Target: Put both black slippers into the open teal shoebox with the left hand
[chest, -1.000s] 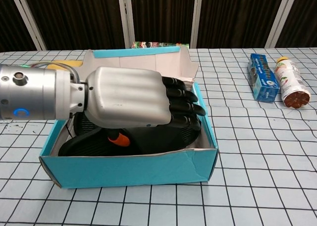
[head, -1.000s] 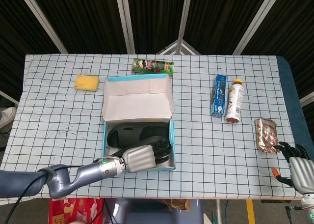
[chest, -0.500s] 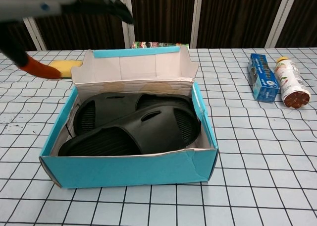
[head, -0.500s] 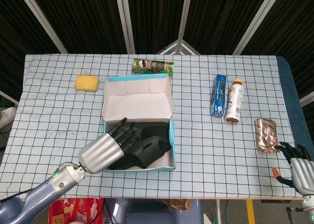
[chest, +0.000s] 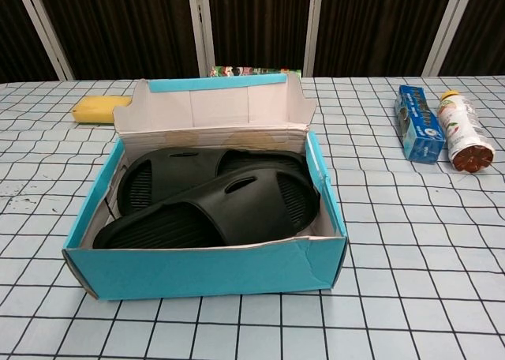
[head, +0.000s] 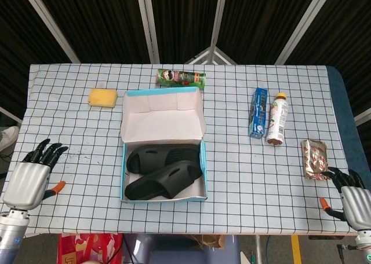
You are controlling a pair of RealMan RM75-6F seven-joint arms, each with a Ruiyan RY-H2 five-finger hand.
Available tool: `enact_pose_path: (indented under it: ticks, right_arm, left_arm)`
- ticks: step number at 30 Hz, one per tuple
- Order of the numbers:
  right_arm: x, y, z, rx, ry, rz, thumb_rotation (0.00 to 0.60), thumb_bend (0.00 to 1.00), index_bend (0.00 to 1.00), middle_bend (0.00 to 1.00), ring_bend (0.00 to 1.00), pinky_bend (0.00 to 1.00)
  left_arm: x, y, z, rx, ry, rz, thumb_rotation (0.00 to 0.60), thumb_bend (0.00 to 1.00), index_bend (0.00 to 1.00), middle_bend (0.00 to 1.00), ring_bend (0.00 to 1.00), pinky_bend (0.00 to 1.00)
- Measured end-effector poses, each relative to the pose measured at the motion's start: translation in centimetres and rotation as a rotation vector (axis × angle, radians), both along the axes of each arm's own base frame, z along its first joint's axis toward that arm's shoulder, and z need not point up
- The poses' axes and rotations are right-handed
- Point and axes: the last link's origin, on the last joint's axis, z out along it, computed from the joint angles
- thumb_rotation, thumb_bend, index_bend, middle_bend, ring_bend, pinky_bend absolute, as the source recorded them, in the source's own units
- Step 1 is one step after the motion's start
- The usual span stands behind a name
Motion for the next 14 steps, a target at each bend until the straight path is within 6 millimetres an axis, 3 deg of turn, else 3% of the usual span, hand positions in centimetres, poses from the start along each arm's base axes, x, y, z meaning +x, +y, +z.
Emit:
enact_pose_path:
  ticks: [8,14]
  right_arm:
    - [0.1,-0.2,-0.1,-0.013,0.007,0.031,0.6,0.36,0.24,0.17,0.2,0.07]
    - [0.1,-0.3,-0.1,-0.02,0.008,0.032,0.6,0.36,0.24,0.17,0.2,0.07]
  left_arm:
    - [-4.8,-0.1,-0.5,0.089,-0.195,0.046,0.6,0.25,0.2,0.11,0.01,0.18]
    - [-5.8,-0.3,-0.7,0.149,-0.248,-0.006,0.6,0.25,0.19,0.13,0.01,0.17]
